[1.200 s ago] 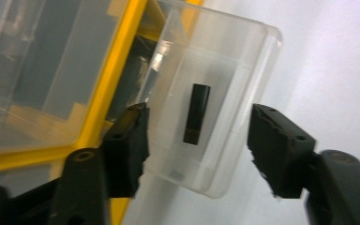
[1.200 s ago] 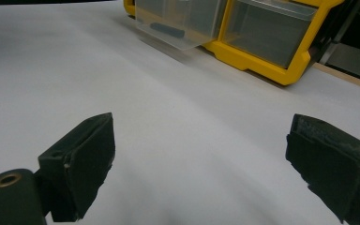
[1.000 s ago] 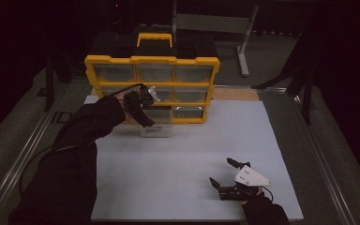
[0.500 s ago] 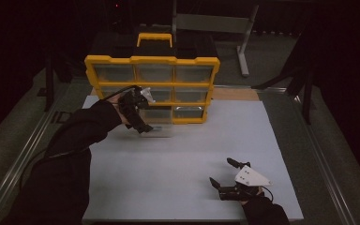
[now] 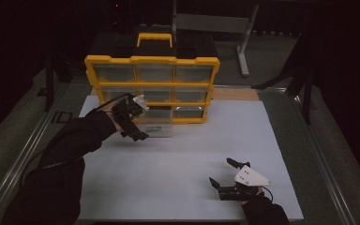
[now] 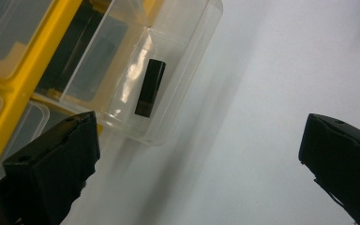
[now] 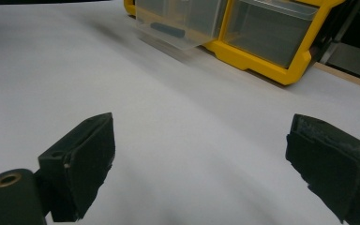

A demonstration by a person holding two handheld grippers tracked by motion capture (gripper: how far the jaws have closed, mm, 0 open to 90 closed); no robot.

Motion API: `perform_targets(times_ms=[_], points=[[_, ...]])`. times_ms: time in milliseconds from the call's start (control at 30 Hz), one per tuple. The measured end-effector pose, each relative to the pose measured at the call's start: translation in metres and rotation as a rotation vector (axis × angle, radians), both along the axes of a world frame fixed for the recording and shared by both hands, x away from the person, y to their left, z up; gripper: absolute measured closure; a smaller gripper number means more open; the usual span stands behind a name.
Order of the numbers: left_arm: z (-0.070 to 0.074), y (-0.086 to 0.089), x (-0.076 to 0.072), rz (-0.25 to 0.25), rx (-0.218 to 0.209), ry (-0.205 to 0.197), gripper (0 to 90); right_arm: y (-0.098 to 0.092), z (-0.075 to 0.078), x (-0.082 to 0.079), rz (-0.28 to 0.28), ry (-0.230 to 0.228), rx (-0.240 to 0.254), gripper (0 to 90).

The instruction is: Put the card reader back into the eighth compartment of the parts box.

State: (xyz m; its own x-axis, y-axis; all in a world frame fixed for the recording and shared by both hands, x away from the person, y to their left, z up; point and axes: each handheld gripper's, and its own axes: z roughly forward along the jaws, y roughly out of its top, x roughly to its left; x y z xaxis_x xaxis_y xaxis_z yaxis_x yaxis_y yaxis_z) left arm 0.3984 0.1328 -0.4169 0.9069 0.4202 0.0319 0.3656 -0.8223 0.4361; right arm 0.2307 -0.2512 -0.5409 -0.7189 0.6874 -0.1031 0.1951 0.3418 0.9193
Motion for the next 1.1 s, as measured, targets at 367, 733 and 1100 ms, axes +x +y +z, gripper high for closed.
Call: perform_targets(times_ms=[367,733,1100], points=[[-0.016,0.013,-0.02,0.064,-0.047,-0.04,0.1,0.0,0.0,0.0,0.0,-0.005,0.001,8.6],[-0.032,0.026,-0.045,0.117,-0.108,-0.072,0.2,0.0,0.001,0.0,-0.002,-0.006,-0.001,8.6],[-0.051,0.034,-0.068,0.146,-0.161,-0.073,0.2,0.0,0.001,0.0,-0.002,-0.006,-0.001,8.6]])
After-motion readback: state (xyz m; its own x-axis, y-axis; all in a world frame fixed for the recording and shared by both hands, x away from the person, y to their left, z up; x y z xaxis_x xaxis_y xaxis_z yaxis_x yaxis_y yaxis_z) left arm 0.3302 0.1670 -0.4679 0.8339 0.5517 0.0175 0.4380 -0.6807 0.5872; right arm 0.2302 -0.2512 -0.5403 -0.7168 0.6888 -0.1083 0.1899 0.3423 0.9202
